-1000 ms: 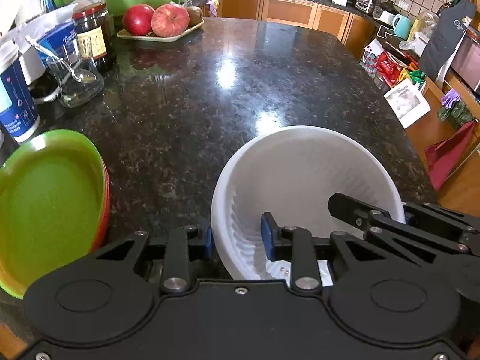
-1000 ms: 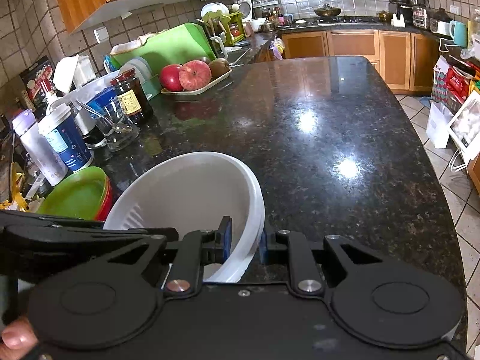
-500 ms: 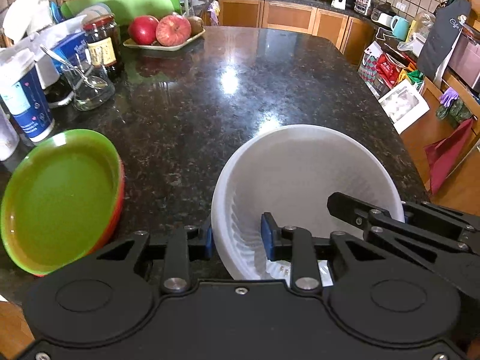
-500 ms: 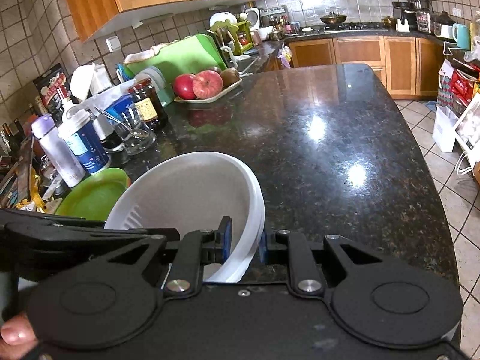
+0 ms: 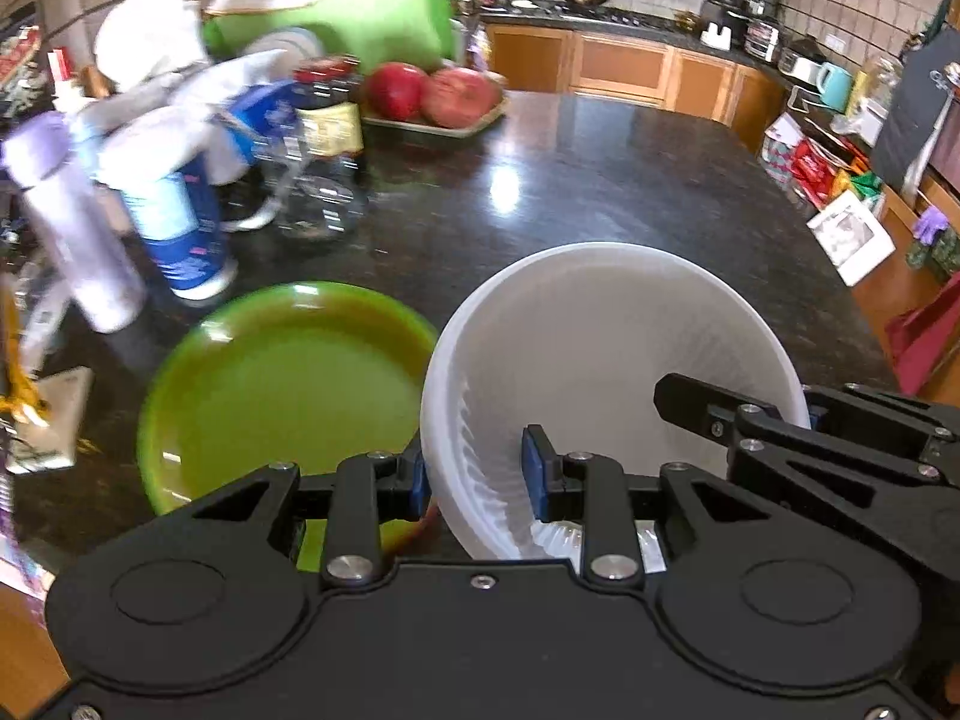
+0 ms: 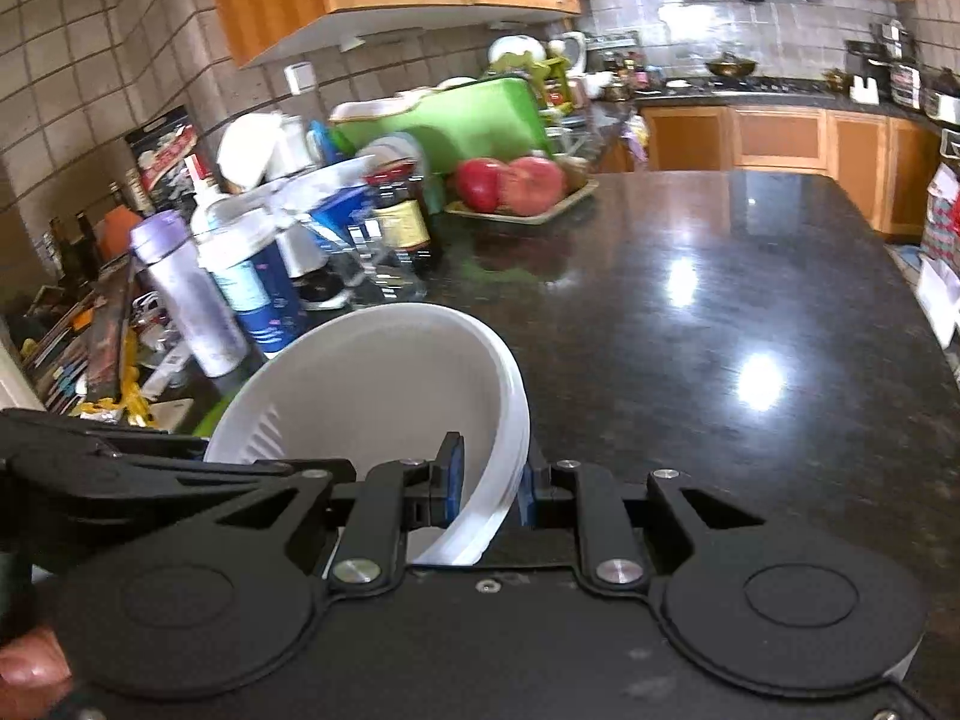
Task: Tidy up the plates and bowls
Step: 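Lift the stacked white bowls with both tools and carry them over the green plate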
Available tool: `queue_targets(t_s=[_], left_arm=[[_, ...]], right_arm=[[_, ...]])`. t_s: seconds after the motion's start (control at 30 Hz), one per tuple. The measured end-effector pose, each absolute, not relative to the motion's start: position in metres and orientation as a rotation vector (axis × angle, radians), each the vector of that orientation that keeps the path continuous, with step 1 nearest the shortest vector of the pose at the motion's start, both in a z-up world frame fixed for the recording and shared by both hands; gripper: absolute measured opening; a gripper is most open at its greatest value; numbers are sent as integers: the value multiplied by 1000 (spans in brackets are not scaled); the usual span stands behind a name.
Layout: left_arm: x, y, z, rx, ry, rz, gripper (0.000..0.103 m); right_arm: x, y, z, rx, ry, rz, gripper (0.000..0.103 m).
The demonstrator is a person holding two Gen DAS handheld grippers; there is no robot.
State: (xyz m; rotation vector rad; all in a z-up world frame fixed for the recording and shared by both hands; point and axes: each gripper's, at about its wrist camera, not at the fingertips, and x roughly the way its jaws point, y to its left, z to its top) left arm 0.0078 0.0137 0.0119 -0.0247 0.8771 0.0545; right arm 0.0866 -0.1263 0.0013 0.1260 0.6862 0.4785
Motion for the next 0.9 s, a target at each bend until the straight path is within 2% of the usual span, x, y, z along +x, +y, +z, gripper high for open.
queue_targets(t_s=[0.47, 0.9], left_arm=[[18, 121, 6, -17, 888, 60, 38], [35, 148, -10, -2, 926, -65, 38]], right_arm=[[110, -8, -12, 114, 744, 439, 20], [111, 13, -24, 133, 763, 310, 20]])
